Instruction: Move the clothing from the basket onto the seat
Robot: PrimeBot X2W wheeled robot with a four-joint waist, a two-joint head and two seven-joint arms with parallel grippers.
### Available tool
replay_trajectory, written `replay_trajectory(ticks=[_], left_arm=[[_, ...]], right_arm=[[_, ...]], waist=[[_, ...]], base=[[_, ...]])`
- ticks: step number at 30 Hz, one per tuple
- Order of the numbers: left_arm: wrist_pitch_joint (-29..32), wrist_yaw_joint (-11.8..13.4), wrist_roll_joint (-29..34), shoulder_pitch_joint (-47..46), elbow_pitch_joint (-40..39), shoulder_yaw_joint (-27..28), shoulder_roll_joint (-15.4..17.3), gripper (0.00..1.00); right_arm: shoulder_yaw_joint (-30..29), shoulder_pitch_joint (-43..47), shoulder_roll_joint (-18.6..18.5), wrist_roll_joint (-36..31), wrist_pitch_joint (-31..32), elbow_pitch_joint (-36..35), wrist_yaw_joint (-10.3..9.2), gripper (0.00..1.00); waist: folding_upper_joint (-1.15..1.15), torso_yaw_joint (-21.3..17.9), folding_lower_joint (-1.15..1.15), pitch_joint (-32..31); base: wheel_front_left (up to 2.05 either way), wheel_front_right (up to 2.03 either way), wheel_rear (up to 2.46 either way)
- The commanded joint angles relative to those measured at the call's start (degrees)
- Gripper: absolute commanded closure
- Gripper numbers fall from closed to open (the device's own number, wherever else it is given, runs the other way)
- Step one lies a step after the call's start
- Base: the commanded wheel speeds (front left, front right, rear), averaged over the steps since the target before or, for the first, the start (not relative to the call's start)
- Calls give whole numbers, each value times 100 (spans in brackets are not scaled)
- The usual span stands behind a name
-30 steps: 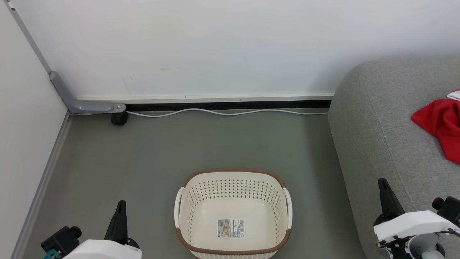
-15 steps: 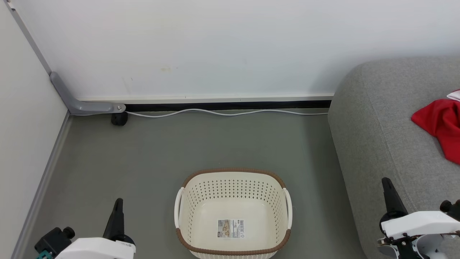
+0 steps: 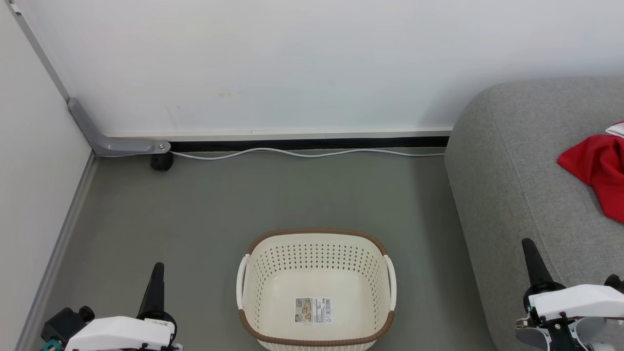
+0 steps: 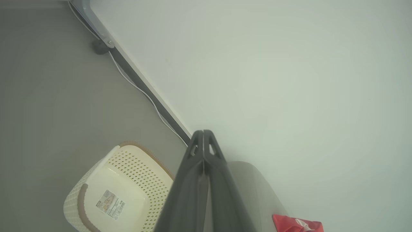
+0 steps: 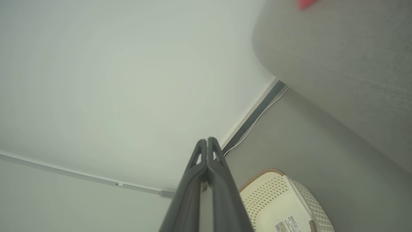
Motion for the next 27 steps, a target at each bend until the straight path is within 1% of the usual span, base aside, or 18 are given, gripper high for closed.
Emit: replay_trajectory(ticks=[1,21,27], left_arm=[[41,-74,-175,-301,-179,156,97,100],[395,-133,-1502,-377,-292,298,113,100],[480,-148,-1818,-395,-319,332,116,100]], right_arm=[[25,-70,-39,157,54,-201,6,100],[-218,16,39,1383,407,-450,7,100],[-276,37,58,1676,491,-509,8,100]], waist=[[0,0,0,-1],[0,-3,0,-12],[0,-3,0,-15]], base=[[0,0,0],[0,0,0],[0,0,0]])
